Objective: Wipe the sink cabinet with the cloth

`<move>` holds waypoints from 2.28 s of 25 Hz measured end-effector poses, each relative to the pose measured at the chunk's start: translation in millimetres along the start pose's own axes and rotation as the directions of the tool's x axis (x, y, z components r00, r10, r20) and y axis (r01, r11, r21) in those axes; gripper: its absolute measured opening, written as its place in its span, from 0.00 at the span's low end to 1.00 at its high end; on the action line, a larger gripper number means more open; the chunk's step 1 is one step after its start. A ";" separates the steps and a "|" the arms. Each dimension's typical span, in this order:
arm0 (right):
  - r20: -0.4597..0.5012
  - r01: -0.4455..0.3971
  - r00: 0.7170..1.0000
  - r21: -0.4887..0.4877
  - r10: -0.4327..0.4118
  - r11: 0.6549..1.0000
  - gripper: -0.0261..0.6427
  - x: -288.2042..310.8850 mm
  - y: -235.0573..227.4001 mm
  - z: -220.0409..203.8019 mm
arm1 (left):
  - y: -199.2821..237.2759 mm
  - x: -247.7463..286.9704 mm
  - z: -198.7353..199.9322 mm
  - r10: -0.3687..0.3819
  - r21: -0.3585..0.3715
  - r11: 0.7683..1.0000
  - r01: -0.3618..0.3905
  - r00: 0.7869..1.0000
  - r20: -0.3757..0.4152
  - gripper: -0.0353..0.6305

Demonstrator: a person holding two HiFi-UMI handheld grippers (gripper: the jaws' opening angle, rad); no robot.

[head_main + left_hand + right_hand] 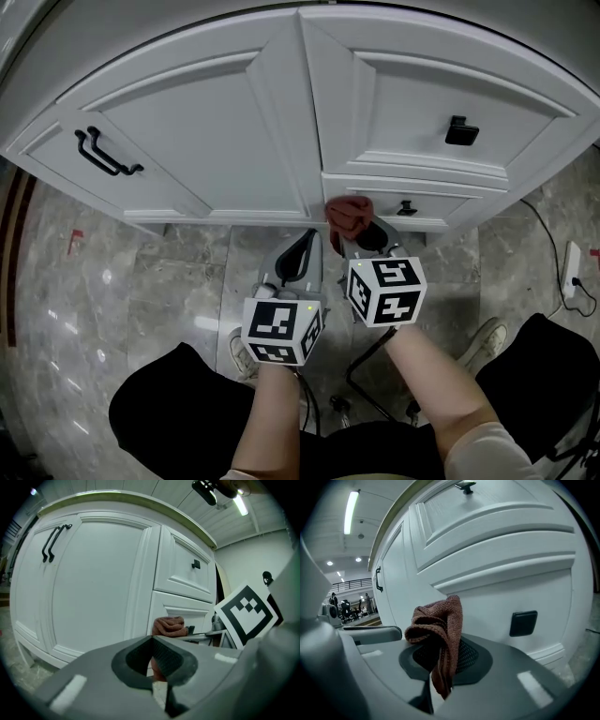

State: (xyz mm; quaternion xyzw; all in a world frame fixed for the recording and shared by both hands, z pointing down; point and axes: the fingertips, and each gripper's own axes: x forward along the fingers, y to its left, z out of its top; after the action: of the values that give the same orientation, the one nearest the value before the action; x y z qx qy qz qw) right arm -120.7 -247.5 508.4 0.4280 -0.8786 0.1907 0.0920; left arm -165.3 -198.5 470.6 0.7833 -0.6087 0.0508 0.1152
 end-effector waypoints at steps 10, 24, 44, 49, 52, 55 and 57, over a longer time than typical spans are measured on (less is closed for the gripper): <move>-0.010 0.165 0.986 0.075 -0.165 0.983 0.16 -22.5 -49.4 -0.3 | -15.9 8.7 2.9 -0.034 0.005 0.999 0.034 0.999 0.000 0.05; 0.032 0.172 0.984 0.147 -0.178 0.974 0.16 -59.6 -69.3 5.1 | -53.9 31.0 8.1 -0.102 -0.026 0.994 0.102 0.995 0.017 0.05; 0.050 0.291 0.950 0.228 -0.309 0.929 0.17 -91.8 -157.1 12.3 | -110.7 58.5 -14.0 -0.203 -0.032 0.979 0.202 0.978 -0.042 0.05; 0.061 0.317 0.939 0.221 -0.338 0.922 0.17 -110.1 -177.3 16.1 | -130.8 64.6 -21.2 -0.237 -0.055 0.971 0.234 0.970 -0.056 0.05; 0.062 0.324 0.937 0.210 -0.343 0.923 0.17 -117.3 -183.2 17.0 | -141.2 65.1 -23.4 -0.255 -0.034 0.967 0.253 0.965 -0.067 0.05; 0.060 0.366 0.921 0.215 -0.386 0.906 0.17 -125.1 -190.7 16.2 | -140.1 63.4 -24.1 -0.252 -0.019 0.968 0.251 0.965 -0.073 0.05; 0.063 0.421 0.893 0.226 -0.445 0.878 0.16 -133.0 -200.1 13.3 | -132.9 62.1 -23.0 -0.239 -0.024 0.971 0.238 0.969 -0.068 0.05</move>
State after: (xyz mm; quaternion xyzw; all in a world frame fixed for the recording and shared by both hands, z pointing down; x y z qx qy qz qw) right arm 118.9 -269.8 504.3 0.6310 -0.7396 0.2309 0.0376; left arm -19.9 -220.5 490.8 0.8475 -0.5063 0.0594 0.1479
